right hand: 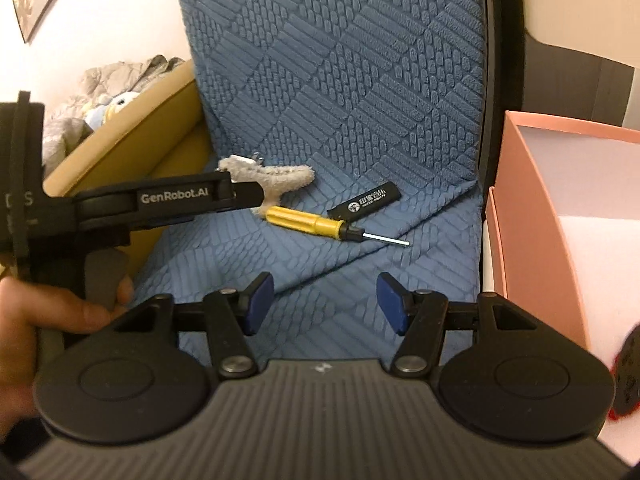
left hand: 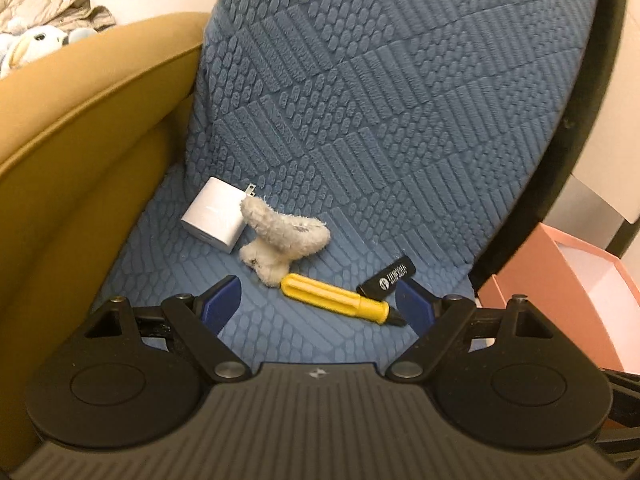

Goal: Organize rigid objects
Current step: 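Grasp the white fluffy toy with the left tool while the right tool reaches the yellow screwdriver, then lift the fluffy toy with the left tool while the right tool grasps and lifts the screwdriver, then carry the fluffy toy with the left tool while the right tool carries the screwdriver into the pink box, then open the left tool to drop the fluffy toy while the right tool releases the screwdriver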

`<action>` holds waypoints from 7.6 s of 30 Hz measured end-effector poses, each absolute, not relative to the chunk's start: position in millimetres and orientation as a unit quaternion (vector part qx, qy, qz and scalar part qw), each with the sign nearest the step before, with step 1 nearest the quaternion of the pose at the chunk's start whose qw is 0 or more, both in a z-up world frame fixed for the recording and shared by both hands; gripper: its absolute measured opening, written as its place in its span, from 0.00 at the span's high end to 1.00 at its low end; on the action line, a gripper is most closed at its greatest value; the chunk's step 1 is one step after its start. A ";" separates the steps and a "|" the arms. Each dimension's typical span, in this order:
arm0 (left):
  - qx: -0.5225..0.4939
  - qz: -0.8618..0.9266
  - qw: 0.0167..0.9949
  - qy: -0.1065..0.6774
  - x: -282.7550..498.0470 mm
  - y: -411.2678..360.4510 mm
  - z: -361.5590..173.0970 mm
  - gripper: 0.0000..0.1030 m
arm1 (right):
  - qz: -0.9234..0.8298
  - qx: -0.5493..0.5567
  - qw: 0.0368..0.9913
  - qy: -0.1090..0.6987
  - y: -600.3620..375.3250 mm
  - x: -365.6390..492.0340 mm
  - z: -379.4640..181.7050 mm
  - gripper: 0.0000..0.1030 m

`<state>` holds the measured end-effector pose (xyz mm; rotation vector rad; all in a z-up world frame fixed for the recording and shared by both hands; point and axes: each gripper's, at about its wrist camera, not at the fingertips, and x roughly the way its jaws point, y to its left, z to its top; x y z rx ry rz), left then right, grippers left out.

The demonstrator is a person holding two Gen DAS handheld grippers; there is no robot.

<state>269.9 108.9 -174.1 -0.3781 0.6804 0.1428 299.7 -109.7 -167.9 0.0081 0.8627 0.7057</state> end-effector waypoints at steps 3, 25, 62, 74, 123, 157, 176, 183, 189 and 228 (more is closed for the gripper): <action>-0.184 0.078 0.920 0.337 287.4 111.5 -180.5 0.15 | 0.340 -0.018 0.849 0.405 -96.6 313.8 -173.9 0.42; -0.235 0.098 0.897 0.360 346.4 141.6 -200.1 0.54 | 0.384 -0.121 0.821 0.405 -36.5 395.9 -221.5 0.45; -0.239 0.049 0.887 0.391 277.3 121.8 -192.5 0.87 | 0.330 -0.130 0.814 0.459 -89.2 310.7 -192.3 0.85; -0.228 0.027 0.884 0.408 221.8 95.0 -188.6 0.88 | 0.305 -0.120 0.814 0.479 -121.1 268.1 -189.4 0.85; -0.156 0.006 0.869 0.470 210.2 53.3 -199.8 0.31 | 0.267 -0.121 0.828 0.479 -133.2 256.4 -197.3 0.79; -0.262 0.006 0.880 0.396 167.4 54.3 -103.0 0.49 | 0.242 -0.078 0.860 0.442 -163.2 236.4 -101.5 0.81; -0.251 -0.028 0.899 0.359 200.9 -8.6 -5.9 0.49 | 0.230 -0.049 0.895 0.379 -221.2 266.0 -5.8 0.83; -0.236 -0.042 0.908 0.344 220.2 -53.1 29.6 0.49 | 0.229 -0.038 0.906 0.354 -259.3 283.3 20.1 0.84; -0.223 -0.056 0.912 0.339 234.4 -99.4 41.7 0.49 | 0.215 -0.031 0.913 0.345 -297.8 297.5 25.3 0.84; -0.150 -0.059 0.879 0.450 276.9 -214.8 -69.5 0.41 | 0.142 0.016 0.869 0.474 -412.3 328.9 -120.2 0.83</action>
